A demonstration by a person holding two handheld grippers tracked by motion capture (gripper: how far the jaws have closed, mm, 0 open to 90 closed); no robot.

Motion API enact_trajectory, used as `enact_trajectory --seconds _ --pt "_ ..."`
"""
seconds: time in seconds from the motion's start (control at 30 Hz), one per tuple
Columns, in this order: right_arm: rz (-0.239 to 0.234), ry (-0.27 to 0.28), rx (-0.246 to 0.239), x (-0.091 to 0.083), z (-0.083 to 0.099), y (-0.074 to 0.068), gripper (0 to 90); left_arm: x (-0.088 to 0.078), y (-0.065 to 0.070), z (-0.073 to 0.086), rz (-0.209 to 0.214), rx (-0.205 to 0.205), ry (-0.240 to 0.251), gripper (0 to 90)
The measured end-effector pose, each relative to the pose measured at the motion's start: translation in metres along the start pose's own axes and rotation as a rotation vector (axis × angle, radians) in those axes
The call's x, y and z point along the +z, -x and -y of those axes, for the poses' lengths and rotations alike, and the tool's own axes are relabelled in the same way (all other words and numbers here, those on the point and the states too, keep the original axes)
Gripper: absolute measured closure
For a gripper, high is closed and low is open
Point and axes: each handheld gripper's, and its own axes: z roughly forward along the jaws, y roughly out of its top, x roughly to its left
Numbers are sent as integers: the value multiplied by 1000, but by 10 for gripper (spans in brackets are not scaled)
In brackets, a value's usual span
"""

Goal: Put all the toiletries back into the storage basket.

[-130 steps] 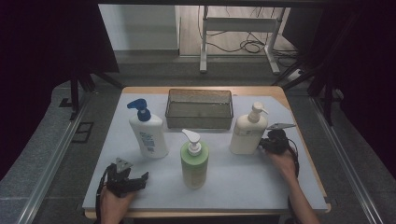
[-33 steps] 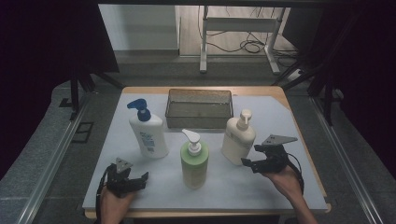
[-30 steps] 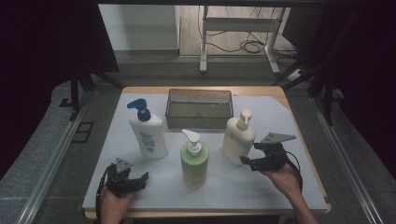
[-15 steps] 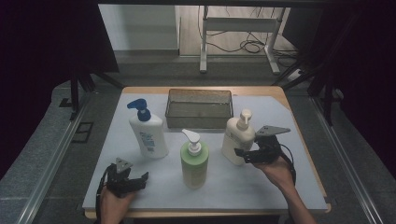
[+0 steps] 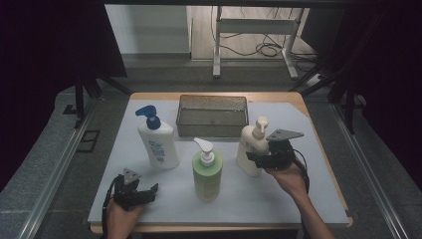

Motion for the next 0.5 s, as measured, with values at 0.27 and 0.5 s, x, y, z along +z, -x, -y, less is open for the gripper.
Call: enact_trajectory --seconds 0.27,0.5 --pt "9 -4 -16 5 -2 -2 343 0 0 0 0 0 0 117" --pt "20 -8 -37 5 -3 -3 380 0 0 0 0 0 0 117"
